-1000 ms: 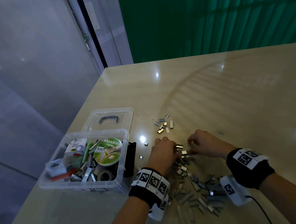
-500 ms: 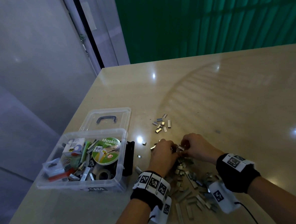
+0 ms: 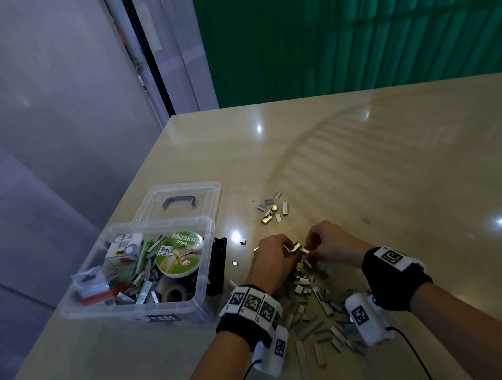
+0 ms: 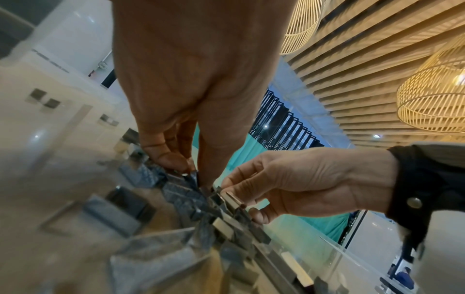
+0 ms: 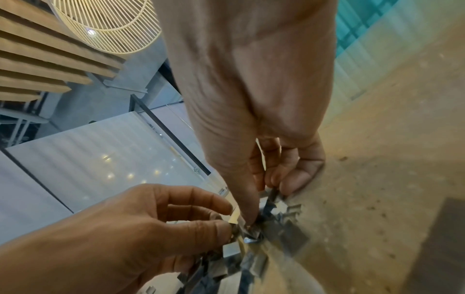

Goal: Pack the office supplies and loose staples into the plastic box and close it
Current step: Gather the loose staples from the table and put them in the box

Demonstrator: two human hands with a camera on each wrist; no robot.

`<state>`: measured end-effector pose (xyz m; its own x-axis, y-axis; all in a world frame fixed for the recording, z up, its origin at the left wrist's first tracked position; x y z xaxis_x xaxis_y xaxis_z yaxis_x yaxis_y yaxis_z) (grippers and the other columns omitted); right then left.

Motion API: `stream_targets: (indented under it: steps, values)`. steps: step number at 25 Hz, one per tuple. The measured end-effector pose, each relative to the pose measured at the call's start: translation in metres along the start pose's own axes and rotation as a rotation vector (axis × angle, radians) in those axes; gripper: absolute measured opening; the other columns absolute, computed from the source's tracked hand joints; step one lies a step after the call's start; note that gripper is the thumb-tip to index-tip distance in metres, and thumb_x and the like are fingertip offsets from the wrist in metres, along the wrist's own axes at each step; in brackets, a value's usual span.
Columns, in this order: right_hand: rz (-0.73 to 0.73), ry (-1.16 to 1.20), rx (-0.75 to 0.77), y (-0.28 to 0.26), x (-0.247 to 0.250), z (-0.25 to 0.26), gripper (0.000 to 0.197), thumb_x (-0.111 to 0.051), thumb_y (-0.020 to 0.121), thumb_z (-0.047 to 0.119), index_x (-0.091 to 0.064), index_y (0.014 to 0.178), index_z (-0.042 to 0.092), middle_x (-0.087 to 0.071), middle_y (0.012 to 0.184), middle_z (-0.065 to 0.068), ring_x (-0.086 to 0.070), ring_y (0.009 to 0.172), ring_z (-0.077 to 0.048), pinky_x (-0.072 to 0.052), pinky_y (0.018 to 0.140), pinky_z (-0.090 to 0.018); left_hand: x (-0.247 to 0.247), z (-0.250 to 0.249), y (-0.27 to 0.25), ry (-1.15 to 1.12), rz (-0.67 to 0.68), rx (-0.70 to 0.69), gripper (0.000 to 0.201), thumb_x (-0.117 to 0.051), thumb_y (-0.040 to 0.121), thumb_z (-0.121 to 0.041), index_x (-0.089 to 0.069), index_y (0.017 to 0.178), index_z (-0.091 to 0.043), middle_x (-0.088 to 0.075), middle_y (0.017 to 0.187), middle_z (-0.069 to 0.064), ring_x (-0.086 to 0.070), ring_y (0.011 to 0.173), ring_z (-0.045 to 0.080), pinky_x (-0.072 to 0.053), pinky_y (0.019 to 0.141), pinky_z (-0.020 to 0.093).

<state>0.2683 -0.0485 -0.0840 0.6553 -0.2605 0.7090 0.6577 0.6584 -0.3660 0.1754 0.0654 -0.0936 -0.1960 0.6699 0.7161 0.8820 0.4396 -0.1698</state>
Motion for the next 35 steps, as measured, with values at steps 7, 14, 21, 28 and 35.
stream_targets:
  steps: [7,14,21,28,35]
  values:
    - [-0.017,0.028,0.042,-0.005,0.004,0.002,0.016,-0.077,0.084,0.01,-0.062,0.084,0.017,-0.061,0.089,-0.001,-0.054,0.076,-0.011,-0.039,0.06,-0.018,-0.003,0.004,0.007,0.085,0.061,0.032,0.039,-0.074,0.085,-0.022,-0.061,0.121,-0.02,-0.066,0.11,0.009,-0.066,0.091,0.019,-0.057,0.084,0.033]
    - [-0.04,0.064,0.116,-0.006,0.008,-0.003,0.017,-0.083,0.08,0.016,-0.066,0.082,0.019,-0.068,0.089,-0.001,-0.064,0.082,-0.014,-0.047,0.066,-0.021,0.006,-0.002,0.017,0.185,-0.049,0.002,0.025,-0.066,0.089,-0.032,-0.069,0.109,-0.017,-0.067,0.106,0.009,-0.066,0.096,0.025,-0.056,0.089,0.041]
    - [-0.051,0.102,0.135,-0.007,0.009,-0.006,0.014,-0.081,0.081,0.014,-0.068,0.079,0.019,-0.07,0.084,-0.001,-0.065,0.077,-0.013,-0.047,0.063,-0.02,0.0,-0.008,0.024,0.24,-0.064,0.006,0.022,-0.066,0.091,-0.028,-0.077,0.097,-0.009,-0.071,0.101,0.009,-0.066,0.095,0.023,-0.057,0.088,0.039]
    - [-0.081,0.195,0.116,-0.011,0.009,-0.009,0.011,-0.082,0.08,0.01,-0.072,0.082,0.013,-0.072,0.083,-0.003,-0.067,0.075,-0.013,-0.049,0.061,-0.02,-0.002,-0.006,0.022,0.24,0.033,0.034,0.018,-0.07,0.088,-0.024,-0.068,0.1,-0.01,-0.067,0.105,0.011,-0.067,0.094,0.024,-0.057,0.087,0.038]
    - [-0.13,0.205,0.197,-0.016,0.021,-0.002,0.007,-0.084,0.08,0.015,-0.079,0.083,0.015,-0.076,0.077,0.004,-0.07,0.072,-0.006,-0.05,0.064,-0.015,0.046,-0.039,-0.013,0.198,-0.087,-0.096,0.015,-0.066,0.091,-0.017,-0.078,0.101,-0.018,-0.073,0.102,0.005,-0.068,0.095,0.021,-0.056,0.088,0.034]
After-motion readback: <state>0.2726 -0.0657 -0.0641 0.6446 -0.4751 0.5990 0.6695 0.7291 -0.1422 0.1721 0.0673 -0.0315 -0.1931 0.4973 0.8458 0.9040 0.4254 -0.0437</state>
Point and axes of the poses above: each hand's wrist, its own y-axis towards the middle knuckle, its own x-axis out of the back of the hand, z = x × y, the point moved 7 cm from there along y, towards the middle knuckle
